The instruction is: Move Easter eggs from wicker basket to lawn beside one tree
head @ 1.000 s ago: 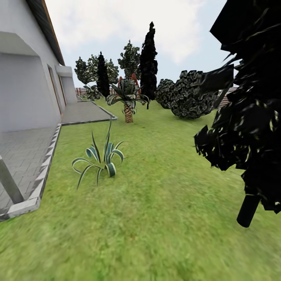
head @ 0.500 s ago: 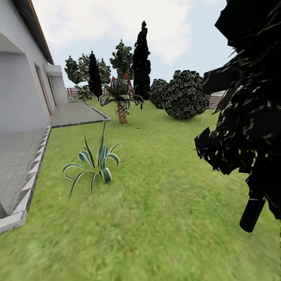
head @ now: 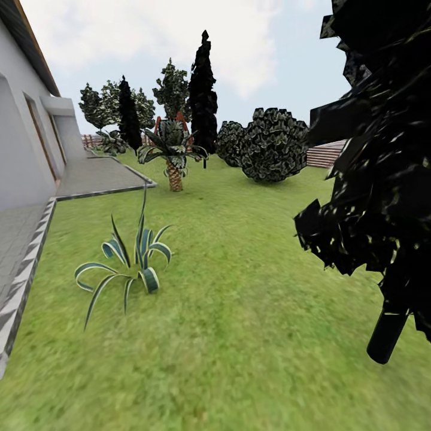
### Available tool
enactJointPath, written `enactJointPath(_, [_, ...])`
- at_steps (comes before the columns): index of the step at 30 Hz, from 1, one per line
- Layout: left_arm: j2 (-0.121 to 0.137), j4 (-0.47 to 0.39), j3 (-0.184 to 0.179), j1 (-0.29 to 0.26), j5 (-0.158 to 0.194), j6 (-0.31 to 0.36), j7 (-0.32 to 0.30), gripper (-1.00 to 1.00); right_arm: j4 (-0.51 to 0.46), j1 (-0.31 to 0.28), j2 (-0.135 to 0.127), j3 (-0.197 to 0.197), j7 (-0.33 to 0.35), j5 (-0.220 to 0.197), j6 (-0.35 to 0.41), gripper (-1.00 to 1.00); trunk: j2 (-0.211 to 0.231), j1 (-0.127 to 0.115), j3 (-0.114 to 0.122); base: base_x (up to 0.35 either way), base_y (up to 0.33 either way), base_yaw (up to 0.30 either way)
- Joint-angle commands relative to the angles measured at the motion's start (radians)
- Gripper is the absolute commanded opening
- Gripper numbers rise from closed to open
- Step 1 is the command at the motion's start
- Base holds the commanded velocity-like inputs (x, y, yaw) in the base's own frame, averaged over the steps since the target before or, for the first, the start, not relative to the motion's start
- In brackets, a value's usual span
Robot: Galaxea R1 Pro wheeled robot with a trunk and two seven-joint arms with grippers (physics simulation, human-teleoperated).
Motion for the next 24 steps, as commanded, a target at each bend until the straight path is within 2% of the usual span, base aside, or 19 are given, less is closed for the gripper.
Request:
enactJointPath(1, [0.000, -0.002, 0.000, 0.001, 0.000, 0.001, 0.000, 1.00, 0.001, -0.001, 0.000, 0.000, 0.000, 0.001, 0.000, 1.00, 0.000, 0.001, -0.001, 0.334, 0.086, -0.002])
enactJointPath(8, [0.000, -0.002, 0.000, 0.001, 0.000, 0.001, 0.000, 1.00, 0.001, -0.001, 0.000, 0.000, 0.000, 0.001, -0.001, 1.00, 0.000, 0.001, -0.001, 0.334, 0.086, -0.008])
enactJointPath(14, [0.000, -0.002, 0.000, 0.001, 0.000, 0.001, 0.000, 1.00, 0.000, -0.001, 0.000, -0.001, -0.002, 0.000, -0.001, 1.00, 0.000, 0.001, -0.001, 0.334, 0.089, -0.168])
enactJointPath(24, [0.000, -0.002, 0.000, 0.001, -0.001, 0.001, 0.000, 1.00, 0.000, -0.001, 0.000, 0.000, -0.002, 0.001, 0.000, 1.00, 0.000, 0.001, -0.001, 0.334, 0.095, -0.008])
